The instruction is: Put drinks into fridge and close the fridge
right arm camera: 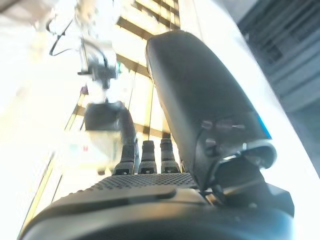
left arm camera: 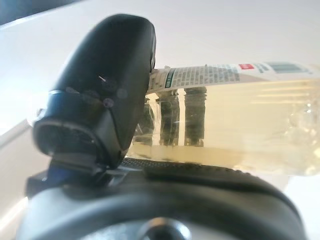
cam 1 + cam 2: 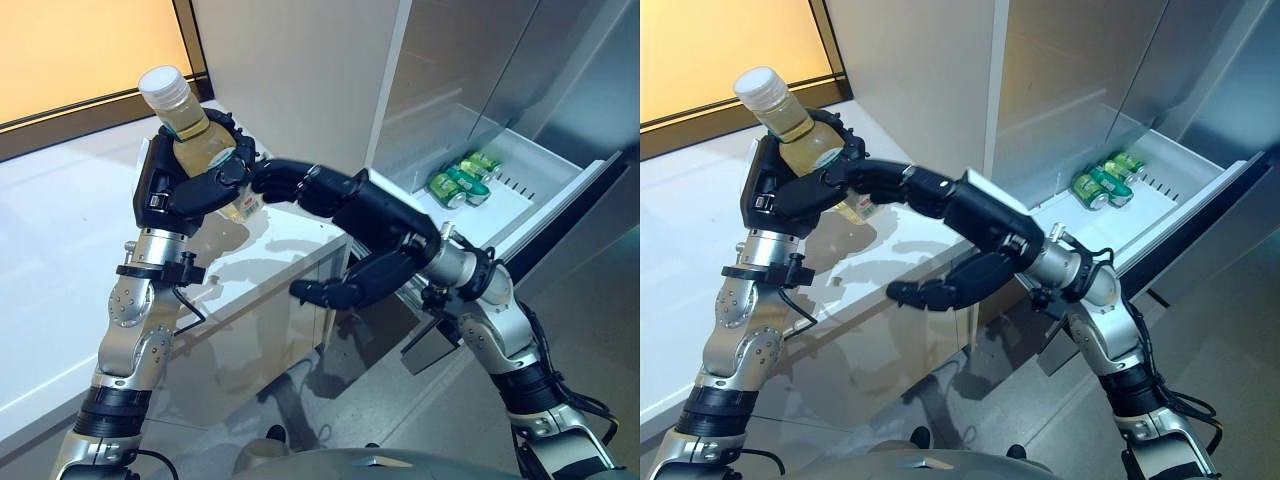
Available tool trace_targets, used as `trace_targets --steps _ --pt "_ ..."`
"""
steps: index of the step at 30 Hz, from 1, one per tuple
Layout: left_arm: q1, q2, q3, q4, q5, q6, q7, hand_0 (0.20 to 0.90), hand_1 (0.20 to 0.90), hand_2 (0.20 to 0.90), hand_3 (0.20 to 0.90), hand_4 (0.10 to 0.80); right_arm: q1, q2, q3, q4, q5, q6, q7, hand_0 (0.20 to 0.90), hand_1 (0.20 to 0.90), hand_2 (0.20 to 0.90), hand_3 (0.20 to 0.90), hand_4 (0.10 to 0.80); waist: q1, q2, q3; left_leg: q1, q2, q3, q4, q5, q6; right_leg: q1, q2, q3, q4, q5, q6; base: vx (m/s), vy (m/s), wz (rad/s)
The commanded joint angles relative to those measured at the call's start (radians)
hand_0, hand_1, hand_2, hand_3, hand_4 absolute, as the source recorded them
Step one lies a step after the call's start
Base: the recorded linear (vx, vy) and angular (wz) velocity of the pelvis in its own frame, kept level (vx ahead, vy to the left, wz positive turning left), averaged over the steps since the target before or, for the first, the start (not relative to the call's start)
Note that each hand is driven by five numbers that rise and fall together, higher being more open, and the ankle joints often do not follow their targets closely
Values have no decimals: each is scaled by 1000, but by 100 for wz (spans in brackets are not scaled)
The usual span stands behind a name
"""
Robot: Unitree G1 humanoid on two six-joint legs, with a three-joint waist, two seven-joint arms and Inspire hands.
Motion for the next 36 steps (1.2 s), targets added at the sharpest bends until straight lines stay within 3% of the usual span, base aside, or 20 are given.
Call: trace_targets --steps 1,7,13,21,36 --pt "-93 62 162 -89 -37 -195 -36 300 300 300 200 100 8 -31 -99 -56 89 -32 -29 900 900 900 900 800 -29 16 -115 -9 -109 15 1 -104 69 0 36 65 6 -43 23 1 -3 -4" --pt "-85 92 168 -92 -60 -188 -36 300 300 300 200 100 -23 -99 -138 -117 82 148 -134 900 900 900 900 800 -40 13 -114 -8 -104 21 1 -101 64 -2 38 67 5 -41 22 1 -2 -1" --pt "-138 124 93 -90 -76 -155 -54 300 300 300 200 100 -168 -148 -43 -95 85 274 -275 900 900 900 900 800 -36 8 -104 -4 -102 22 1 -97 61 3 40 65 5 -40 16 0 0 0" --pt "-211 147 1 -88 -85 -88 -80 300 300 300 200 100 -313 -134 77 -31 130 331 -319 900 900 900 900 800 -20 5 -105 -2 -105 15 1 -96 62 10 39 56 5 -42 13 0 0 0" --pt "-279 140 -72 -99 -122 -49 -134 300 300 300 200 100 -412 -80 172 110 143 404 -359 900 900 900 900 800 4 0 -111 5 -107 5 1 -104 64 21 39 46 5 -54 9 11 -1 1"
